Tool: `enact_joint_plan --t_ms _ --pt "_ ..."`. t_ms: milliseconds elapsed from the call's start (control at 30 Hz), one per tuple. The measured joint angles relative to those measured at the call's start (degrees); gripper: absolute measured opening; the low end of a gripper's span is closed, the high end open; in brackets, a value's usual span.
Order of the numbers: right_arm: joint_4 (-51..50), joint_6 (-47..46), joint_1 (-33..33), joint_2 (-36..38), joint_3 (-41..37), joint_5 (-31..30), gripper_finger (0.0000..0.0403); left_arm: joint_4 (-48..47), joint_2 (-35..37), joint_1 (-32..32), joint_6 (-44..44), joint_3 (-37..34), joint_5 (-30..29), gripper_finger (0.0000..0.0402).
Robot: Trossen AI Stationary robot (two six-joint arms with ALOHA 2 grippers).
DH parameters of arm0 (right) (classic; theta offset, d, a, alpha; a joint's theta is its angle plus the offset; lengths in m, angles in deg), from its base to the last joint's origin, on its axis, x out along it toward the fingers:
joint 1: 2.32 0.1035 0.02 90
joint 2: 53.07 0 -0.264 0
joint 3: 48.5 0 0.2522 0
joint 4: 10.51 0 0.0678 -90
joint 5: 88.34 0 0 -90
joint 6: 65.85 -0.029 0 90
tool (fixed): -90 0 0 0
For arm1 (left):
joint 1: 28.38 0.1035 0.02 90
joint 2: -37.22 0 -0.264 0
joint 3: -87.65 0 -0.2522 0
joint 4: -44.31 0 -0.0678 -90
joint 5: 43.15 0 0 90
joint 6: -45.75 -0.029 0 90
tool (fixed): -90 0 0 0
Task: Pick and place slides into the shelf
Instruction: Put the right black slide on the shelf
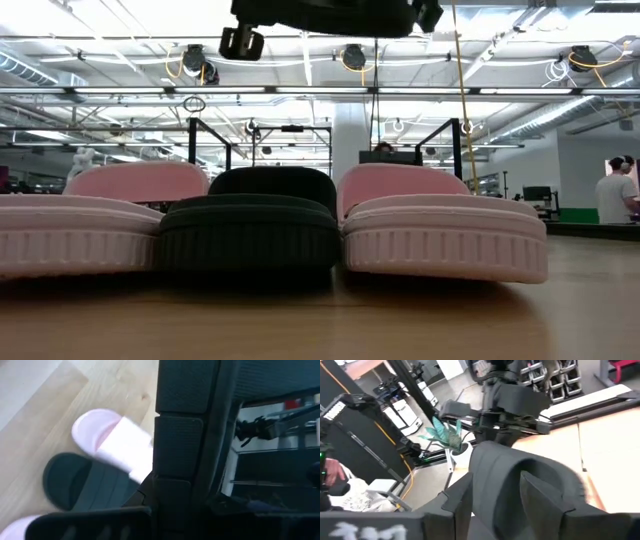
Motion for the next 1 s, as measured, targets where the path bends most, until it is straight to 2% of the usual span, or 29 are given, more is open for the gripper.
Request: enact_joint_plan --t_ms 133,233,367,500,600,700,833,900,1000 --pt "0.0 1.4 -2.2 0.2 0.0 0.0 0.0155 -1.4 0.0 -0.3 -1.7 0.0 -1.3 0.0046" --pt "0.0 2.7 -4.6 0.9 0.0 -0.6 0.0155 -1.4 0.0 1.0 -2.5 0.0 -5.5 0.0046" --pt "1.1 4.7 -8.3 3.0 0.0 -7.0 0.0155 3.5 0.0 4.6 -3.1 0.0 -9.9 0.0046" --pt "7.9 6.1 -11.3 5.7 0.0 -15.8 0.0155 20.1 -1.7 8.7 -0.7 -1.0 -10.7 0.0046" --pt "14.5 6.5 -13.2 8.1 0.0 -19.8 0.0155 31.9 -4.8 11.2 4.2 -3.9 -10.7 0.0046" --pt "19.4 7.0 -15.2 10.7 0.0 -21.5 0.0155 40.4 -8.5 13.4 11.3 -8.0 -10.7 0.0046" --pt "22.2 9.3 -17.2 14.6 0.0 -23.1 0.0155 58.3 -14.7 14.9 25.1 -12.9 -10.7 0.0046" --pt "22.0 10.3 -17.8 16.2 0.0 -23.7 0.0155 67.8 -18.1 14.8 30.0 -13.2 -12.7 0.0046" --pt "21.7 11.3 -18.0 17.7 0.0 -24.6 0.0155 71.7 -21.8 13.9 35.3 -12.5 -16.0 0.0046"
